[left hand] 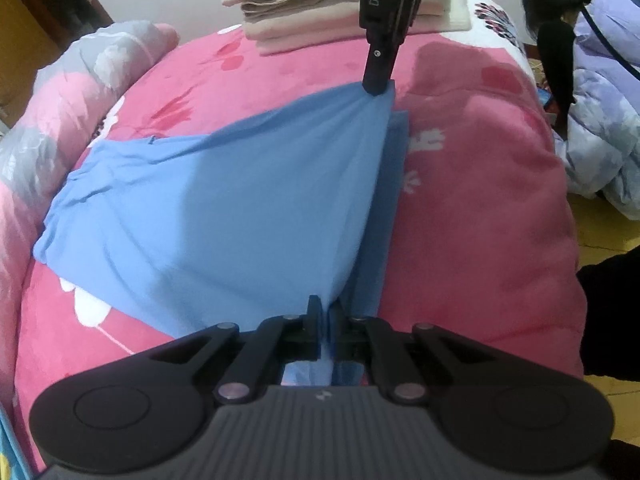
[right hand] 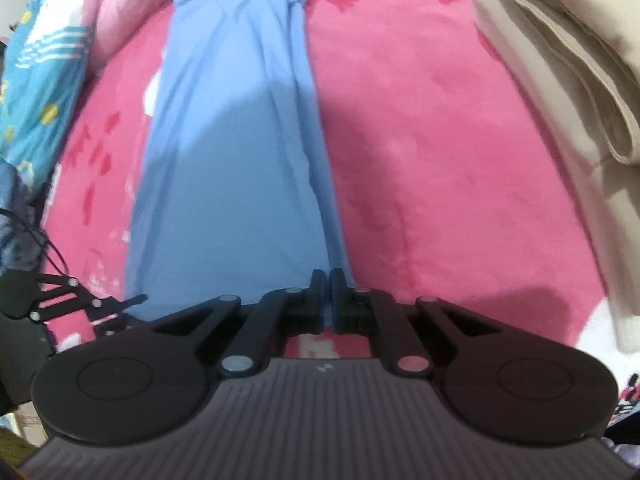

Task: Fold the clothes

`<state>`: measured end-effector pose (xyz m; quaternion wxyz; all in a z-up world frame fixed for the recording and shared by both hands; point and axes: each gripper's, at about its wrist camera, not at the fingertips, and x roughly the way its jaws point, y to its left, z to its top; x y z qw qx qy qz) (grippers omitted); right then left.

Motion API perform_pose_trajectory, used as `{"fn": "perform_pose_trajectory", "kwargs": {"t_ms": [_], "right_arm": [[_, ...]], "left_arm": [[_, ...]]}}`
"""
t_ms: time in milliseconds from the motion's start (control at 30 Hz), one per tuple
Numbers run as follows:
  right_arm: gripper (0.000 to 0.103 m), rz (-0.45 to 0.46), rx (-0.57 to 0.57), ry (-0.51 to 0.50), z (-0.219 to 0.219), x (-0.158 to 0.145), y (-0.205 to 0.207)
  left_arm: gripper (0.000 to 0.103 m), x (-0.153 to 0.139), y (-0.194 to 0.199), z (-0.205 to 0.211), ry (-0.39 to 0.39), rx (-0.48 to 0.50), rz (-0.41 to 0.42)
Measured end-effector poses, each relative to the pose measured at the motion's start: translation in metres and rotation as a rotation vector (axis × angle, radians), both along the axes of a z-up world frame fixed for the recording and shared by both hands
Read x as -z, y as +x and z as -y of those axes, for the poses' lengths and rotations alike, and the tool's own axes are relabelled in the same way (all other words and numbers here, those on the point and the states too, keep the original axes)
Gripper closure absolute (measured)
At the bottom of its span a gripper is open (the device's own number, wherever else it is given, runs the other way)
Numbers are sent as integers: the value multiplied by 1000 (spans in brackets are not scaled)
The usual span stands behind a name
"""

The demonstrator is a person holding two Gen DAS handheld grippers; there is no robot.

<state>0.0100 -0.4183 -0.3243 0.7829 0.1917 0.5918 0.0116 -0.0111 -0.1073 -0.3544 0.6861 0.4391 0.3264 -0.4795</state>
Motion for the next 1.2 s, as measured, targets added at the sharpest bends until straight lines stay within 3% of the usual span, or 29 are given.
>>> {"fn": "perform_pose_trajectory", "kwargs": {"t_ms": [433, 633, 767, 833, 933, 1200], "right_arm": [[102, -38, -16, -16, -9, 28, 2], [101, -48, -27, -19, -8, 33, 2], [101, -57, -22, -11, -8, 34, 4], [101, -62, -21, -8, -7, 34, 4], [99, -68, -16, -1, -10, 36, 5], [96, -77, -26, 10, -8, 32, 6]], "left_arm": [[98, 15, -8, 2, 54, 1, -18], [95, 6, -16, -14, 93, -67, -82], [92, -4, -16, -33, 113, -172, -127], [87, -5, -3, -41, 88, -260, -197], [70, -4, 21, -53, 33, -406, -326], [69, -1, 86, -84, -117, -793, -670]]}}
